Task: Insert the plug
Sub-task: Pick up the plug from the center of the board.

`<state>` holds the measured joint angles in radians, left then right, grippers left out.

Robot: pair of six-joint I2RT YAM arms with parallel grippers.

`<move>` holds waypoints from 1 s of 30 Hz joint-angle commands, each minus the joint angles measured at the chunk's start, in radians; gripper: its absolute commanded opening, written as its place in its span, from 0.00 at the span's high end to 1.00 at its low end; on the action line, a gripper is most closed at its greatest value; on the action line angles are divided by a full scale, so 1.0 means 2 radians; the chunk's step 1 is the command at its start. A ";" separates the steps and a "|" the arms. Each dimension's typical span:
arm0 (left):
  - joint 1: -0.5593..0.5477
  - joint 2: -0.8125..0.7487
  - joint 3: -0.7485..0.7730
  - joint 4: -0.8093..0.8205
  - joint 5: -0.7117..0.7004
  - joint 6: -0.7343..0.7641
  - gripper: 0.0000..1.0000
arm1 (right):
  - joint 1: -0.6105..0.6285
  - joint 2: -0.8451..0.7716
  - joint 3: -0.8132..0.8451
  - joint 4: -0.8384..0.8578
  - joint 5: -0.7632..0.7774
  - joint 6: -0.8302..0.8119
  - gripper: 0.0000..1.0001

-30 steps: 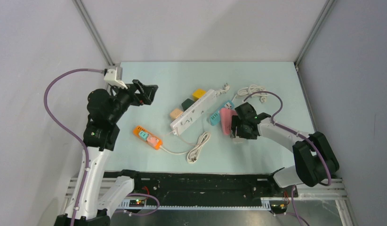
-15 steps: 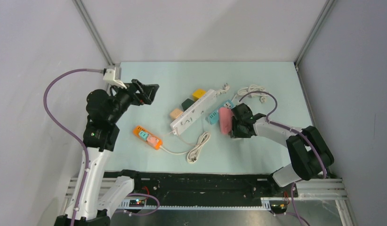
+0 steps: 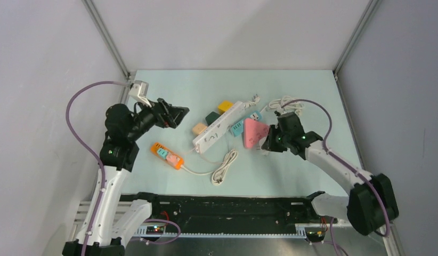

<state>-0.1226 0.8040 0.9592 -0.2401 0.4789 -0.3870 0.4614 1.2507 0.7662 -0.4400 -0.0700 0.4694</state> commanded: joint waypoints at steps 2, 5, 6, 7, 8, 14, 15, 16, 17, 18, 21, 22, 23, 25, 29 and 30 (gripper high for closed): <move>-0.004 -0.006 -0.018 0.019 0.088 -0.026 0.02 | -0.024 -0.080 0.006 0.006 -0.125 -0.004 1.00; -0.065 -0.005 -0.030 0.022 0.054 -0.027 0.02 | -0.026 -0.110 0.006 0.028 -0.170 0.000 1.00; -0.104 -0.003 -0.031 0.026 0.041 -0.027 0.02 | -0.026 -0.121 0.005 0.034 -0.196 0.007 1.00; -0.123 0.002 -0.035 0.030 0.015 -0.029 0.02 | -0.026 -0.126 0.005 0.051 -0.211 0.012 1.00; -0.158 0.005 -0.038 0.044 0.005 -0.035 0.02 | -0.026 -0.134 0.006 0.073 -0.243 0.025 1.00; -0.231 0.043 -0.076 0.135 0.004 -0.075 0.02 | -0.014 -0.163 0.006 0.176 -0.354 0.087 1.00; -0.236 0.048 -0.073 0.136 0.007 -0.075 0.02 | -0.011 -0.166 0.006 0.182 -0.369 0.091 1.00; -0.247 0.060 -0.071 0.140 0.009 -0.075 0.02 | -0.008 -0.168 0.006 0.195 -0.375 0.098 1.00; -0.253 0.066 -0.065 0.142 0.014 -0.075 0.02 | -0.002 -0.169 0.006 0.200 -0.382 0.102 1.00; -0.266 0.078 -0.062 0.148 0.016 -0.076 0.02 | 0.000 -0.169 0.006 0.209 -0.385 0.107 1.00; -0.282 0.105 -0.045 0.153 0.017 -0.078 0.02 | 0.013 -0.172 0.006 0.235 -0.404 0.118 1.00; -0.282 0.109 -0.042 0.155 0.014 -0.079 0.03 | 0.016 -0.173 0.006 0.240 -0.410 0.120 1.00; -0.283 0.113 -0.042 0.161 0.014 -0.081 0.05 | 0.017 -0.175 0.006 0.249 -0.414 0.126 1.00; -0.286 0.118 -0.043 0.177 0.024 -0.087 0.11 | 0.019 -0.177 0.006 0.261 -0.423 0.136 1.00; -0.299 0.125 -0.044 0.203 0.045 -0.089 0.20 | 0.019 -0.172 0.006 0.285 -0.437 0.154 1.00; -0.300 0.126 -0.045 0.206 0.046 -0.088 0.25 | 0.019 -0.168 0.006 0.288 -0.440 0.159 1.00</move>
<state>-0.6998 1.0477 0.8288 0.0792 0.5297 -0.5522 0.4942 0.9218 0.7662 0.0219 -0.8795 0.7311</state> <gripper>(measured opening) 0.810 0.228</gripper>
